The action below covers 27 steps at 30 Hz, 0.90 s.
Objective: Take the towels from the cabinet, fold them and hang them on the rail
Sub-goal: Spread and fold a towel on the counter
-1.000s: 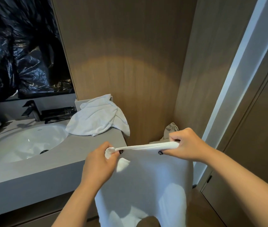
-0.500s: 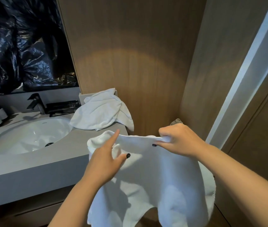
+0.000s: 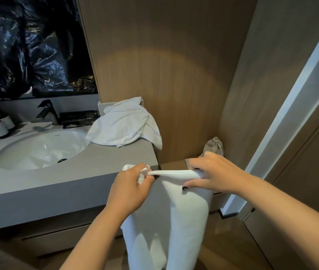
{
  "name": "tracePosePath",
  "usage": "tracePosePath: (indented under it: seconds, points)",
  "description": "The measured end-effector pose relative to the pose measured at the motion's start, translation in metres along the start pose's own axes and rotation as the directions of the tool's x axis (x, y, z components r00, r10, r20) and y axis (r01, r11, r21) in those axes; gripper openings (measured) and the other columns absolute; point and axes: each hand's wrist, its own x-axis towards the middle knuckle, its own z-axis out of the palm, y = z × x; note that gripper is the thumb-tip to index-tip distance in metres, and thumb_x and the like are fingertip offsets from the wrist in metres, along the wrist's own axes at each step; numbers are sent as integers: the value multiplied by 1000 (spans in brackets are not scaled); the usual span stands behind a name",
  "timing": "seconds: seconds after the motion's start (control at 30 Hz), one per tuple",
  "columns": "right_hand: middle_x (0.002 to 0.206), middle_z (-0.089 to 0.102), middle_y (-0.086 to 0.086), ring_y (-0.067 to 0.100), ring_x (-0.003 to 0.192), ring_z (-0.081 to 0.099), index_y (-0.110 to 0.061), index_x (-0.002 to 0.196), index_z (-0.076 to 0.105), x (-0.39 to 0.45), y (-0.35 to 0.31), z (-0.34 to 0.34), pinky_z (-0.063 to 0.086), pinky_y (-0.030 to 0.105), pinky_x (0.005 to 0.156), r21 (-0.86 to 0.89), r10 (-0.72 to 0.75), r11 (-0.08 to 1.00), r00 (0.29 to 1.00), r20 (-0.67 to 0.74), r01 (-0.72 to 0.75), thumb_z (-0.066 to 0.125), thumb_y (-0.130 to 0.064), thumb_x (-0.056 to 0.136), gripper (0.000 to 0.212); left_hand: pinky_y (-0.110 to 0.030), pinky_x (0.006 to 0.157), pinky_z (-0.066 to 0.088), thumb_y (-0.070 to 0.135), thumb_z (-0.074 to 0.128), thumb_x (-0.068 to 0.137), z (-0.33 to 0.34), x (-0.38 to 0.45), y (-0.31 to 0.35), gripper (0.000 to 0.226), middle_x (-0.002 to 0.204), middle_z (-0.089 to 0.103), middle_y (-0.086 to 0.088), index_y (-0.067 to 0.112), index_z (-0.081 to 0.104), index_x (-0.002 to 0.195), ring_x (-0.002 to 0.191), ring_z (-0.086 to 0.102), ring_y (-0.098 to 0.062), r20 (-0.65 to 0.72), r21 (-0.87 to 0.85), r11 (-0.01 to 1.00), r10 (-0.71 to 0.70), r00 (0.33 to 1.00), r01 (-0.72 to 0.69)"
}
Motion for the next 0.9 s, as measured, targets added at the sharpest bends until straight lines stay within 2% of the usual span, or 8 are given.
tracePosePath:
  seconds: [0.17,0.3,0.4,0.53,0.6,0.7,0.8,0.9]
  points:
    - [62,43,-16,4,57,42,-36,68,35,-22,23,8,27,20,51,5,177,984,984,-23,-177,65,-53,86,38,-30,74,47,32,62,91,-7,2,-13,14,113,68,3,29,67,103,93,59,-18,-117,-93,987,-144,983,133]
    - [71,56,-10,8,64,51,-30,76,52,-36,33,13,48,36,59,49,337,941,941,-28,-335,64,-43,90,23,-26,73,43,30,61,92,-16,5,-18,26,115,67,2,26,68,117,95,57,-17,-202,-171,964,-239,950,206]
    - [79,63,-7,10,71,56,-24,88,65,-37,30,23,49,39,64,236,408,891,912,-36,-389,66,-32,90,8,-32,82,42,28,62,93,-17,3,-12,32,108,63,0,17,64,123,99,56,-21,-273,-198,951,-284,919,235]
    - [100,62,-11,7,81,61,-32,113,57,-25,8,29,50,25,67,559,533,715,845,-46,-420,68,-22,90,28,-30,72,35,30,68,90,-20,3,-3,35,84,49,15,17,52,118,83,49,-13,-278,-281,914,-370,887,293]
    - [87,62,-5,2,63,58,-26,115,56,-17,-8,31,45,18,54,686,560,614,828,-30,-390,65,-16,92,26,-33,65,37,32,70,88,-23,3,-1,36,85,51,12,17,48,112,83,51,-17,-261,-322,891,-407,875,318]
    - [74,61,-15,-5,57,53,-15,101,63,-5,-33,38,38,11,54,784,560,550,824,-90,-288,56,-6,95,13,-30,60,39,25,67,89,-19,-1,1,24,88,57,2,15,50,104,80,54,-18,-225,-401,846,-463,857,352]
    - [64,59,-19,-1,57,52,-16,99,67,2,-52,38,43,19,59,881,547,390,837,11,-266,54,-12,99,14,-37,65,48,21,66,86,-10,-8,0,17,94,63,-7,15,59,100,80,58,-22,-152,-527,760,-526,837,381]
    - [85,66,3,17,75,60,-20,106,66,5,-62,30,53,41,77,927,440,249,886,149,-280,58,-9,96,17,-43,72,55,15,70,84,-9,-13,4,6,92,70,-11,17,68,90,85,66,-29,-58,-628,663,-561,826,406]
